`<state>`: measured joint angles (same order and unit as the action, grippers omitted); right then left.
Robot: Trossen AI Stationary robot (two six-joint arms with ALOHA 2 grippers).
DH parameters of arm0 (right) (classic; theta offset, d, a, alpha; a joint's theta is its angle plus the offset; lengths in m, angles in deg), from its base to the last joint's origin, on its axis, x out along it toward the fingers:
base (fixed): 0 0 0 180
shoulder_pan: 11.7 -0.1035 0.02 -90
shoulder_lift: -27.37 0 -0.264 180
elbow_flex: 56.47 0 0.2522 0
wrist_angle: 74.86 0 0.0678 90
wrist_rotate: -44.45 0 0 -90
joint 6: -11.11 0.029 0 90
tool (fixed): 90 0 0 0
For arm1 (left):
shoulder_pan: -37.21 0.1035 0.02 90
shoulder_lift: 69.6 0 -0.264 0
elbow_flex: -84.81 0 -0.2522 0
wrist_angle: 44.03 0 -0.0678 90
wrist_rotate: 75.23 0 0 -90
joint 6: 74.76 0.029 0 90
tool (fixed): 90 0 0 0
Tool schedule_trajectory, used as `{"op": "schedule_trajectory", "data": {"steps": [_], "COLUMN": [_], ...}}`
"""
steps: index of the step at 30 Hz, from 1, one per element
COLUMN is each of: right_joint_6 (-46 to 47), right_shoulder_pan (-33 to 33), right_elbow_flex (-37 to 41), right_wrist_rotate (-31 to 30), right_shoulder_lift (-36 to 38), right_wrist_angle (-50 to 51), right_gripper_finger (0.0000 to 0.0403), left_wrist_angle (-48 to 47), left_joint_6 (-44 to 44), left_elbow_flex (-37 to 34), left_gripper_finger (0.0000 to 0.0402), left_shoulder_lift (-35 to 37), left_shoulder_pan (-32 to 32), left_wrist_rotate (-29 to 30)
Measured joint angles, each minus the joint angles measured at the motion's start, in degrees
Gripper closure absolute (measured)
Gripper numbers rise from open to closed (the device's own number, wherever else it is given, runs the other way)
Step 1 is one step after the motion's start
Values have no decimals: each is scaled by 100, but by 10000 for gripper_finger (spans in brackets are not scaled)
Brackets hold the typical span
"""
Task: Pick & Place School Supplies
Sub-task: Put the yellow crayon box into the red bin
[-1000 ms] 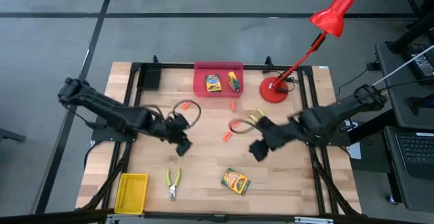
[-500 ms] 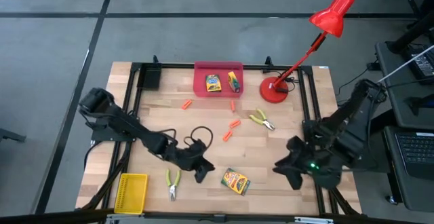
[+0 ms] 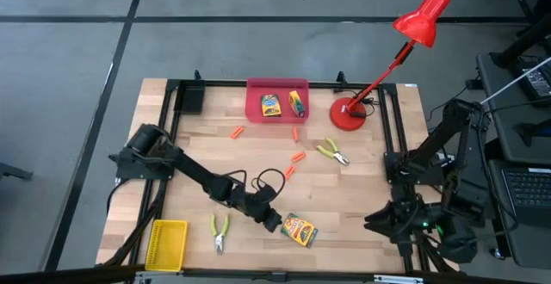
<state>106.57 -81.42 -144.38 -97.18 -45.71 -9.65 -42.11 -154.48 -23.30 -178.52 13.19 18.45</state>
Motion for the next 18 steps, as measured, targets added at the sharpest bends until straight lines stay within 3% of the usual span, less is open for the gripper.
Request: {"op": "schedule_trajectory", "data": {"steps": [18], "right_joint_6": [48], "right_shoulder_pan": [-172], "right_elbow_flex": [0], "right_wrist_rotate": [-413], "right_shoulder_lift": [-72], "right_wrist_angle": [-20], "right_gripper_finger": [282], "left_wrist_angle": [191], "left_joint_6": [-10], "left_elbow_flex": [50], "left_gripper_finger": [400], "left_shoulder_lift": [-203], "left_shoulder_pan": [414], "left_wrist_rotate": [-655]}}
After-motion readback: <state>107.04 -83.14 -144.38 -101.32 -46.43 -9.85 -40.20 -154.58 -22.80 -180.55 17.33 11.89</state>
